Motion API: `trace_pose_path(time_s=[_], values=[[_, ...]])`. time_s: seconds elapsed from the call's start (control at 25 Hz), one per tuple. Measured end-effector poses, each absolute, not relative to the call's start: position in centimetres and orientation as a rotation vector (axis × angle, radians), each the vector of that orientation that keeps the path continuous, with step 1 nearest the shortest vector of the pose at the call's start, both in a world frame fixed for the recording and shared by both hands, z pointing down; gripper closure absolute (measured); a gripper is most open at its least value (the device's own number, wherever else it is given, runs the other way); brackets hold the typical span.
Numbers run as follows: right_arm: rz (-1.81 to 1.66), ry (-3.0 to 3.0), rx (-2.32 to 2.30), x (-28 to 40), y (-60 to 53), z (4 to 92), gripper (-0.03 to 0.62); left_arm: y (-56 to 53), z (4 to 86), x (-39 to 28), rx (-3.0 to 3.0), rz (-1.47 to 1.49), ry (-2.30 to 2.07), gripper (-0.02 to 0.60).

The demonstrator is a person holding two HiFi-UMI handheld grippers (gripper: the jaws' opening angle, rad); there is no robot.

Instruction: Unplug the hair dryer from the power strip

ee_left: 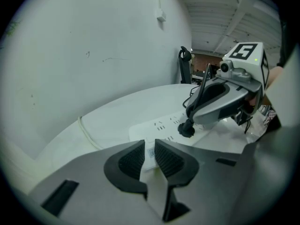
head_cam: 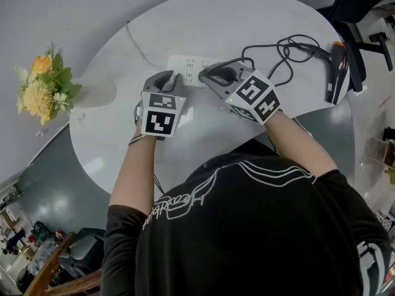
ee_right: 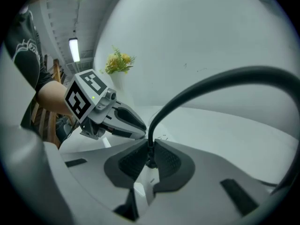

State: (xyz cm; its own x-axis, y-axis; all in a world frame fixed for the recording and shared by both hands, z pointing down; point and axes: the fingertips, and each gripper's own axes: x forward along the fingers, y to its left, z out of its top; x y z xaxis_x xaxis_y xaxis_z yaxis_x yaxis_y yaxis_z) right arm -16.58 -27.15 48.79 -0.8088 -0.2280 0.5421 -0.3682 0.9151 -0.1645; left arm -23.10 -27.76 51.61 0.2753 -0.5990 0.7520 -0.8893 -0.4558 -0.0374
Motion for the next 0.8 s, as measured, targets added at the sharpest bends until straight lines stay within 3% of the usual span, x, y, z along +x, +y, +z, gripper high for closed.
trace_pose_path(time_s=[0.32, 0.4, 0.8], values=[[0.350, -2.535, 0.414, -16.6, -27.2, 48.8, 0.568, -27.8, 51.7, -23.0, 2.131, 0.999, -1.311, 0.517], [0.353, -2.532, 0.403, -16.7, -27.2, 48.8, 0.568, -27.5, 51.6, -22.5, 2.142, 1.038, -1.219, 0.549], [0.373, -2.534, 0.415, -16.6, -27.2, 48.9, 0.568, -27.4, 51.9, -19.7, 2.224, 1.171, -1.030, 0.578]])
